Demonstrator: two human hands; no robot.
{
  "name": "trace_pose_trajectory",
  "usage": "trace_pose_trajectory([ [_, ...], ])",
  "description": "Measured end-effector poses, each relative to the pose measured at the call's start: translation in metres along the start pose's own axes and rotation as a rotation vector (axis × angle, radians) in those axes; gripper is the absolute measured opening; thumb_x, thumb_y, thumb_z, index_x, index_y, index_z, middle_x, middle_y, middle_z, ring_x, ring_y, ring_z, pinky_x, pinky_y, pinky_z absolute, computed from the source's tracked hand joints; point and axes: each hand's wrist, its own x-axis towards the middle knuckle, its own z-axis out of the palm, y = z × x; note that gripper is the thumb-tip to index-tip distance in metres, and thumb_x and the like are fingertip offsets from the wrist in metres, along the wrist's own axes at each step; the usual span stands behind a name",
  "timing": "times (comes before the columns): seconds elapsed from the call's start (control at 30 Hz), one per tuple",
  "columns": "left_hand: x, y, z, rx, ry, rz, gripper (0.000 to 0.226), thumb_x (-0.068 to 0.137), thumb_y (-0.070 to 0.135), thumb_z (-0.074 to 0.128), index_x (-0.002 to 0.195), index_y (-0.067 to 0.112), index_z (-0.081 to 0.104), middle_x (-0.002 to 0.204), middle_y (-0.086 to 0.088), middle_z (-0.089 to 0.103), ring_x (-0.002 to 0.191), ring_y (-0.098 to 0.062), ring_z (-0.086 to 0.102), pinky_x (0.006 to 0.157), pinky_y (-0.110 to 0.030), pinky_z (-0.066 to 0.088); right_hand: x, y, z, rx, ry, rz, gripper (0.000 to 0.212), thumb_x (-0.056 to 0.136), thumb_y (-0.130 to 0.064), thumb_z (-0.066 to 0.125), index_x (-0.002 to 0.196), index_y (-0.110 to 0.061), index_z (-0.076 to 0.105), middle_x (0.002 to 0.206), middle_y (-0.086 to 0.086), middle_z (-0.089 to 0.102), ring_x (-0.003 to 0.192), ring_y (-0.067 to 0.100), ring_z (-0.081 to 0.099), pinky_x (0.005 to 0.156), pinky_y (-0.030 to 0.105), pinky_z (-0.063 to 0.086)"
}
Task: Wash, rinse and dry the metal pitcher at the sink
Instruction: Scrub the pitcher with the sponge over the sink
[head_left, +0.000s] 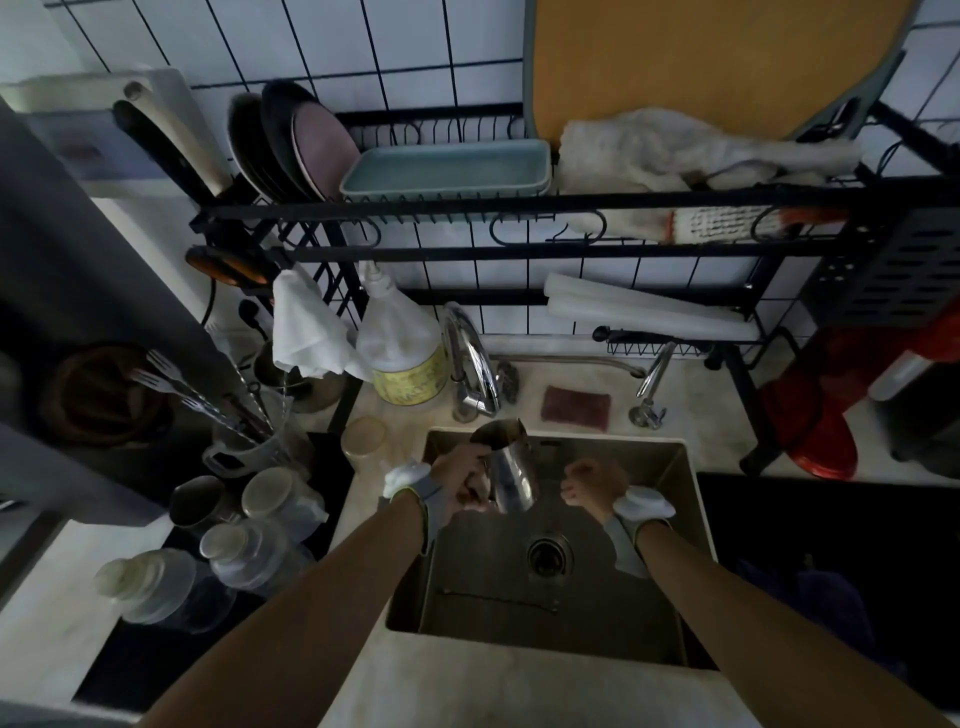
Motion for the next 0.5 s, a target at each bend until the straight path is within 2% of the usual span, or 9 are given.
trace_pose_trajectory([
  [0.07,0.001,-0.001,0.002,-0.061,0.002,-0.013,0.036,0.093,0.024,0.05,0.059,0.021,0.038,0.038,0.007,0.026,0.032,-0.012,0.027,0.049,-0.024,0.04,0.006,-0.008,-0.002,-0.088,0.002,-0.05,0.028,0.09,-0.006,0.051,0.114,0.006,0.061,0.114,0.03,0.065,0.106,0.043,0.063,0.096,0.051,0.051],
  [0.13,0.011,-0.008,0.002,-0.122,-0.006,-0.039,0.033,0.092,0.024,0.05,0.06,0.022,0.039,0.039,0.009,0.026,0.032,-0.01,0.025,0.054,-0.026,0.039,0.014,-0.009,-0.006,-0.173,0.013,-0.057,0.029,0.09,-0.01,0.051,0.115,0.001,0.063,0.117,0.025,0.065,0.11,0.04,0.061,0.098,0.049,0.05],
  [0.23,0.016,-0.014,-0.001,-0.163,-0.002,-0.05,0.029,0.09,0.025,0.051,0.062,0.022,0.042,0.042,0.009,0.027,0.037,-0.01,0.026,0.06,-0.032,0.043,0.023,-0.013,-0.004,-0.31,0.044,-0.099,0.03,0.091,-0.015,0.049,0.114,-0.004,0.065,0.117,0.019,0.066,0.111,0.035,0.061,0.098,0.044,0.05],
  [0.33,0.025,-0.019,-0.002,-0.184,-0.015,-0.065,0.028,0.089,0.025,0.051,0.063,0.024,0.041,0.042,0.011,0.028,0.035,-0.008,0.026,0.059,-0.031,0.043,0.034,-0.016,0.001,-0.39,0.07,-0.111,0.03,0.093,-0.016,0.045,0.114,-0.005,0.065,0.118,0.018,0.065,0.112,0.034,0.059,0.097,0.039,0.048],
  [0.43,0.033,-0.021,-0.002,-0.179,-0.009,-0.068,0.027,0.089,0.025,0.051,0.064,0.023,0.042,0.047,0.01,0.028,0.04,-0.009,0.026,0.057,-0.031,0.042,0.048,-0.009,0.003,-0.439,0.018,-0.153,0.03,0.098,-0.018,0.041,0.115,-0.003,0.061,0.121,0.018,0.061,0.116,0.032,0.057,0.1,0.038,0.043],
  [0.5,0.04,-0.018,-0.001,-0.173,0.01,-0.066,0.027,0.089,0.026,0.053,0.064,0.022,0.043,0.052,0.008,0.028,0.044,-0.011,0.027,0.055,-0.031,0.042,0.058,-0.009,0.003,-0.446,0.002,-0.175,0.027,0.097,-0.018,0.042,0.112,-0.006,0.06,0.118,0.017,0.062,0.112,0.031,0.059,0.095,0.036,0.045],
])
